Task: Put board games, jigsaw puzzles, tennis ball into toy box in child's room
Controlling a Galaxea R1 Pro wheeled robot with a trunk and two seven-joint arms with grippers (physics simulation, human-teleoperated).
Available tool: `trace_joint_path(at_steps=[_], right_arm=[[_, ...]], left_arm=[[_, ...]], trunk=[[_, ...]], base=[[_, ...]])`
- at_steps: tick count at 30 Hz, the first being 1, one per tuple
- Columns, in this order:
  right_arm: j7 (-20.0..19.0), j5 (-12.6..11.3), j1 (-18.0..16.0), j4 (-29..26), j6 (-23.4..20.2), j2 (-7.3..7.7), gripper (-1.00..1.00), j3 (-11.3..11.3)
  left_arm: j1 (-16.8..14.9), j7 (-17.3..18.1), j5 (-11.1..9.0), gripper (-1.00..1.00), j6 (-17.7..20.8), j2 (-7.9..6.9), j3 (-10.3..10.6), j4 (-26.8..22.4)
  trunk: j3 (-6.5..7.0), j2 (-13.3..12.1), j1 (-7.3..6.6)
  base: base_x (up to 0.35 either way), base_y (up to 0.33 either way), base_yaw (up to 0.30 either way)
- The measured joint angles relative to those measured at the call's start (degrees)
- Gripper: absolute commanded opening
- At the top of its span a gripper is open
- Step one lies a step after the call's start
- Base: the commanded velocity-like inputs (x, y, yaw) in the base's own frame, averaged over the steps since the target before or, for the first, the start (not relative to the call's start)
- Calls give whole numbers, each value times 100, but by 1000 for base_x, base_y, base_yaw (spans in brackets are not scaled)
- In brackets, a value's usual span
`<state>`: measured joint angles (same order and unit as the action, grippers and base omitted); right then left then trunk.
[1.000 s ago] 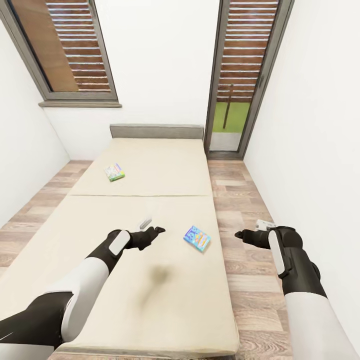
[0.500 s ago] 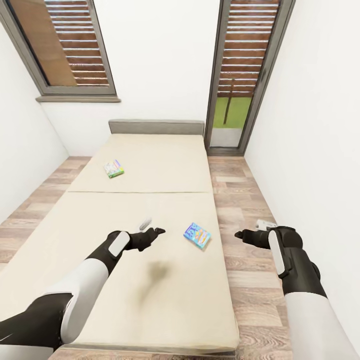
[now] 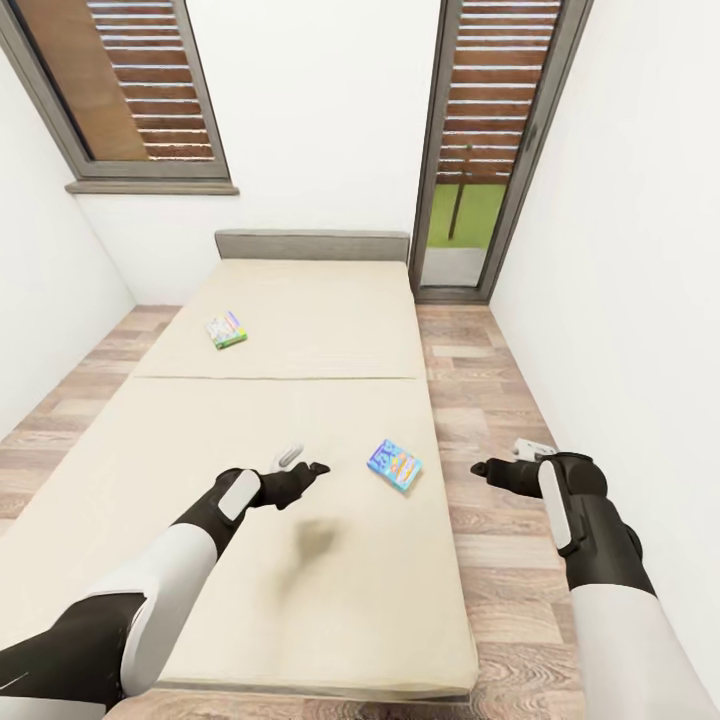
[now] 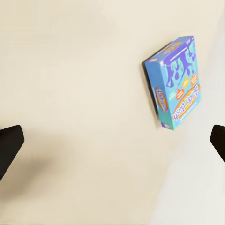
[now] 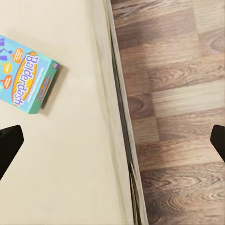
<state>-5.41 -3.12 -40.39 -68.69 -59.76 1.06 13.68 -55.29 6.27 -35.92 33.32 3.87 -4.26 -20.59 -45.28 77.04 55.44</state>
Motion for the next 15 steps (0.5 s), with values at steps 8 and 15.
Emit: trace_joint_path(at_steps=[8, 15], right_arm=[[1, -5, -25, -43, 0, 25, 100, 23], [1, -7, -16, -155, 0, 27, 100, 28]], left_arm=[[-103, -94, 12, 100, -131, -44, -12, 48], [-440, -249, -12, 100, -117, -210, -29, 67]], trunk=[[-75, 0, 0], [-141, 0, 0]], base=[[0, 0, 0], [0, 0, 0]])
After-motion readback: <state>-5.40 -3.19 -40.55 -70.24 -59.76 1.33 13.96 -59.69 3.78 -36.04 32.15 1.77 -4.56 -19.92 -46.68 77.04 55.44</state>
